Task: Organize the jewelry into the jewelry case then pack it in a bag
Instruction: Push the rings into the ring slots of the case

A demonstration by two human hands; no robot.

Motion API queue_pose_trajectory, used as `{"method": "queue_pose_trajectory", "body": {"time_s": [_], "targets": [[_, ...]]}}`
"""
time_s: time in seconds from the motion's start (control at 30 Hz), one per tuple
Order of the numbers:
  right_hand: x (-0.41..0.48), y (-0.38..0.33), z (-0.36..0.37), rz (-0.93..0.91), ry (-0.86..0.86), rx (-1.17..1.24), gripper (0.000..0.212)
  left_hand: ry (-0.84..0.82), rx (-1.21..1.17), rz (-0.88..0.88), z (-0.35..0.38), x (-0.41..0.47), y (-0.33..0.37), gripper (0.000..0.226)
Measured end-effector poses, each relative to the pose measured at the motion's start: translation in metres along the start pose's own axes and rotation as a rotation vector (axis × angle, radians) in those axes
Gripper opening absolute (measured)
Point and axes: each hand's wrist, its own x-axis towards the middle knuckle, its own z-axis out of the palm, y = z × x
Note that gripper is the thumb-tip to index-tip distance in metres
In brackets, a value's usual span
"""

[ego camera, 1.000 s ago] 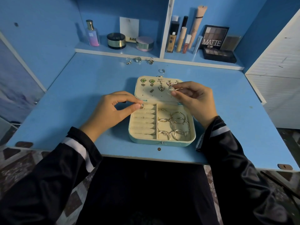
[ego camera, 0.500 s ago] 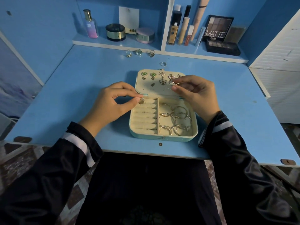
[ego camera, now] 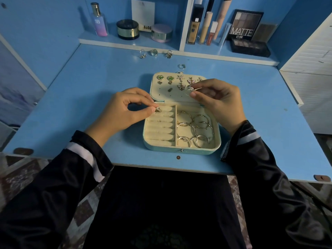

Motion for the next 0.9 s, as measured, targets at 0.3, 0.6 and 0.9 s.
{"method": "queue_pose_trajectory", "body": {"time_s": [0.3,0.6,0.9], "targets": [[0.000,0.001,0.002,-0.011,-0.022,0.003,0.026,0.002,-0.012,-0.075,0.002,0.002,0.000,0.012],[-0.001,-0.001,0.002,0.008,-0.061,-0.011,0.022,-0.035,-0.055,-0.145,0.001,0.007,0.004,0.021],[-0.005,-0.011,0.006,0.038,-0.115,-0.039,0.019,0.032,-0.059,-0.098,0.003,0.000,0.005,0.014]]}}
